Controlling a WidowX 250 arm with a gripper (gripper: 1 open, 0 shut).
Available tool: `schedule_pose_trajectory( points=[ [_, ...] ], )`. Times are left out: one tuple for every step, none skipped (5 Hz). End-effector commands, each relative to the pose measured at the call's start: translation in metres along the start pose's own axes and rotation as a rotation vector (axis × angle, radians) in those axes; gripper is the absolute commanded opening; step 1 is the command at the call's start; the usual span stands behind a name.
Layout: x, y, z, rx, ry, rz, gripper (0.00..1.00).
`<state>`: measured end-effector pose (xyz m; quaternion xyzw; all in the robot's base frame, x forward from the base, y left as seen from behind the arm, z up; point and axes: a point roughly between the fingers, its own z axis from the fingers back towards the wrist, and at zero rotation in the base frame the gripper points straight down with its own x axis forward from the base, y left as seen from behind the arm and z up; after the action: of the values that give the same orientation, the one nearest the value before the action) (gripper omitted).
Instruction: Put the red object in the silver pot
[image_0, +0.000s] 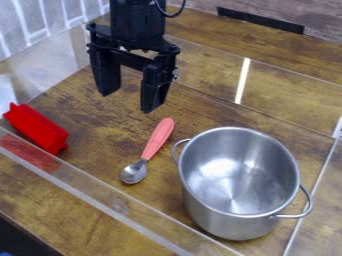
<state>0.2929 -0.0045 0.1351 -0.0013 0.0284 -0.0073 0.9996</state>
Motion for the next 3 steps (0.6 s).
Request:
schedule_pose_trajectory(
  points=[
    [-0.005,0.001,-0.019,-0.009,0.035,-0.010,1.00],
    [-0.013,0.038,-0.033,0.006,0.011,-0.085,1.00],
    [-0.021,0.087,-0.040,0.031,-0.024,-0.117,1.00]
  ],
)
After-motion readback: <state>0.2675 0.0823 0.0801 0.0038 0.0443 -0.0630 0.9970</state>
